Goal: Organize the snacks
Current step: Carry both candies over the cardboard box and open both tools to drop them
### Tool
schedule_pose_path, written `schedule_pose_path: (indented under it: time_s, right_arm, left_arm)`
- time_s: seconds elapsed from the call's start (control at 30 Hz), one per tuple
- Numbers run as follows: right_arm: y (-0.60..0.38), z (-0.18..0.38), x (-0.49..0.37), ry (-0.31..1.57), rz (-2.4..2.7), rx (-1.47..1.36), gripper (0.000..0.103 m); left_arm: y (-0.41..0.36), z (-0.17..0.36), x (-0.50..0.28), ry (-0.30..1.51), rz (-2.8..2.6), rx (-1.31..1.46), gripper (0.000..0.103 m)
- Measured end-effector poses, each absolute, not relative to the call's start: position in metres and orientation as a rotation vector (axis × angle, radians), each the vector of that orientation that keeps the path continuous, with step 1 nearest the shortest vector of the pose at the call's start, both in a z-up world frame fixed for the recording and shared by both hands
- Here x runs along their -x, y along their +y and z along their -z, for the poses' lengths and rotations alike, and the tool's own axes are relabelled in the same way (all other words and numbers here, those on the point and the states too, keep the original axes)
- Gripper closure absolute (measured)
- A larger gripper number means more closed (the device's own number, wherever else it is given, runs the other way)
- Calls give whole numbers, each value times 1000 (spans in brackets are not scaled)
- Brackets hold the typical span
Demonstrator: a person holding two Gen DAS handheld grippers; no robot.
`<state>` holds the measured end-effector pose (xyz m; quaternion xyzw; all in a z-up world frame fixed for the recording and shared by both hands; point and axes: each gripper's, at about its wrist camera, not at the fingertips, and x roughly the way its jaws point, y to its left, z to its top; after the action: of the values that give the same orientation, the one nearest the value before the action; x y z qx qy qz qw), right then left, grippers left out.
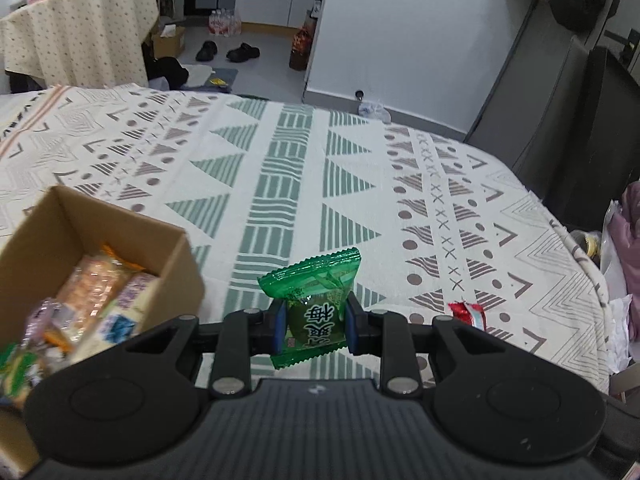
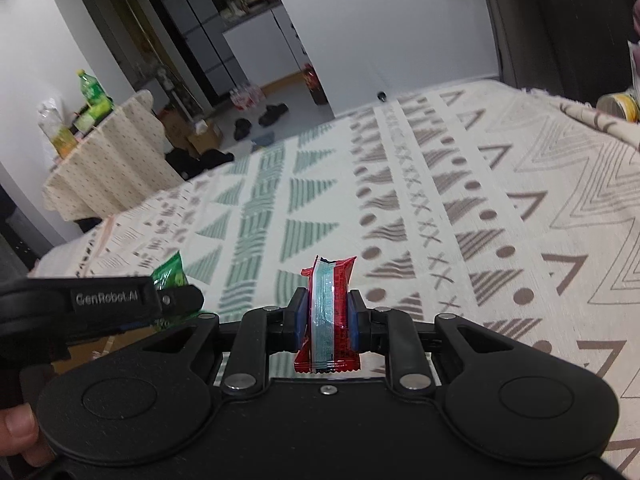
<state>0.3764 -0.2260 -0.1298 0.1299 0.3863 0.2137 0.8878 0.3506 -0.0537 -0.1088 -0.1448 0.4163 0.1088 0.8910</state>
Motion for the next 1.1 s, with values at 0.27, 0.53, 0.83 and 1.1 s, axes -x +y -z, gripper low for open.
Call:
schedule_pose_path:
  time_s: [0.27, 0.53, 0.83, 1.1]
  right_arm:
    - [-216, 106, -358, 747, -493, -279, 82]
    - [-195, 83, -334, 706, -559, -268, 82]
    - [-163, 58, -309, 660, -623, -234, 82]
    - [-142, 45, -289, 634, -668, -221, 82]
  left_arm:
    - [-40, 73, -317, 802, -254, 297, 76]
    - [-12, 49, -279, 760, -313, 320, 76]
    - [25, 32, -242, 729, -363, 348, 76]
    - [53, 19, -220, 700, -385, 378, 76]
